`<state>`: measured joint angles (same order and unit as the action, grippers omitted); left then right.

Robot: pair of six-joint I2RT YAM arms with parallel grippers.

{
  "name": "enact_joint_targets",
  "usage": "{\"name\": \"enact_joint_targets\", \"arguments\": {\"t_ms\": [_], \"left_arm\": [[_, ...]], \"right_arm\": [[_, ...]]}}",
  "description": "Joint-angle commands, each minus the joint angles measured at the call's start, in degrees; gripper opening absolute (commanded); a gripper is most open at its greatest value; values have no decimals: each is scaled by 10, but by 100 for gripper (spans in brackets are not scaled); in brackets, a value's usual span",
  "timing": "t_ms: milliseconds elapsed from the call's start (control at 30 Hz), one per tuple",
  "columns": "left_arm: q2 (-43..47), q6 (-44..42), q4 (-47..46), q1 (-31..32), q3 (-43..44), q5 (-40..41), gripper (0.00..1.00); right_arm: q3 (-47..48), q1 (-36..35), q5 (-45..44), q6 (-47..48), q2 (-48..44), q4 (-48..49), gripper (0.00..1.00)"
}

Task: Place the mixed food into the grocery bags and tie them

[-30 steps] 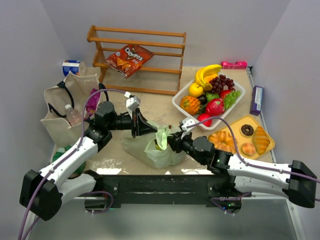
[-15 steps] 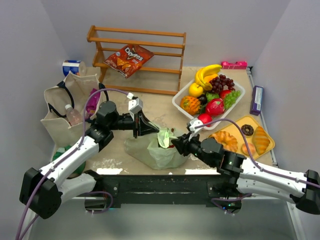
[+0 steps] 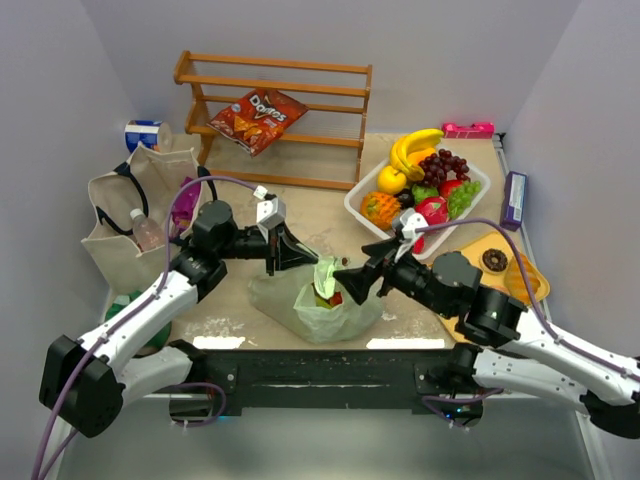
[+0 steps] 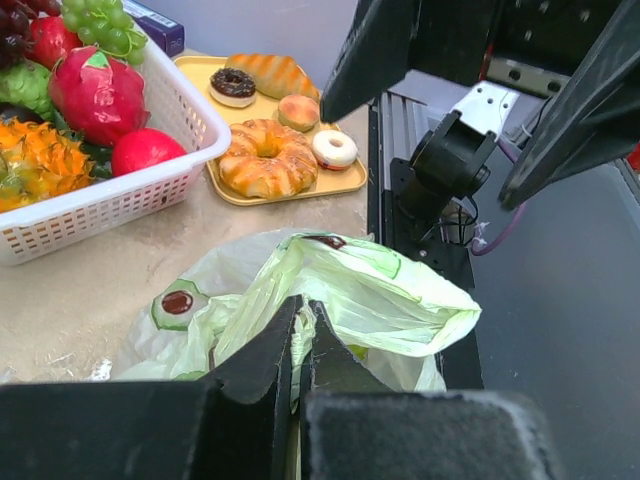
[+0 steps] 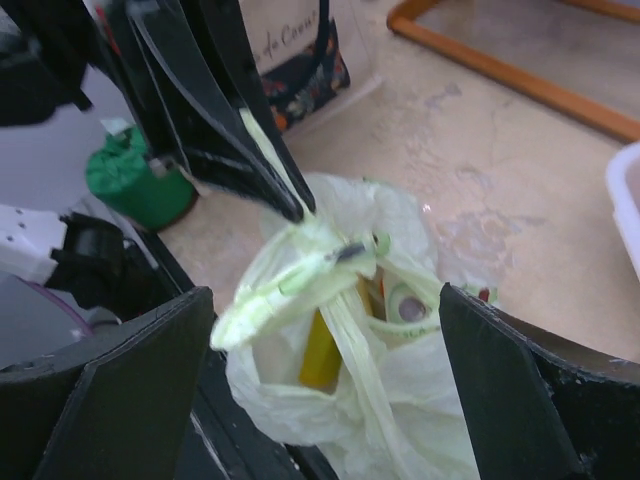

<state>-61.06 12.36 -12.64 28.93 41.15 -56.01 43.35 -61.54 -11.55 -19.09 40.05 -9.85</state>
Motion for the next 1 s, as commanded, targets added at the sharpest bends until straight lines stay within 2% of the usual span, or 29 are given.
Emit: {"name": "enact_joint_targets", "arguments": {"t_ms": [0, 167, 400, 500, 533, 633, 800, 833, 967], "left_arm": [[18, -21, -18, 3, 10, -14, 0], [28, -26, -17, 6, 3, -16, 0], [31, -30, -15, 11, 2, -19, 0], [31, -31, -13, 12, 2, -18, 0], [32, -34, -12, 12, 3, -16, 0], [36, -42, -3, 12, 4, -10, 0], [39, -52, 10, 12, 8, -3, 0], [40, -56, 13, 13, 9, -2, 0], [39, -64, 24, 13, 13, 2, 0]], "right_arm": [[65, 18, 52, -4, 77, 2, 99], [72, 69, 144, -16, 135, 28, 97], [48, 76, 216, 5, 179, 78, 93], [55, 75, 231, 9, 196, 74, 83], [59, 76, 233, 10, 208, 72, 74], [67, 76, 230, 16, 224, 55, 60], [75, 76, 210, 35, 236, 12, 45], [74, 76, 207, 37, 235, 10, 34], [80, 75, 186, 49, 231, -10, 10]]}}
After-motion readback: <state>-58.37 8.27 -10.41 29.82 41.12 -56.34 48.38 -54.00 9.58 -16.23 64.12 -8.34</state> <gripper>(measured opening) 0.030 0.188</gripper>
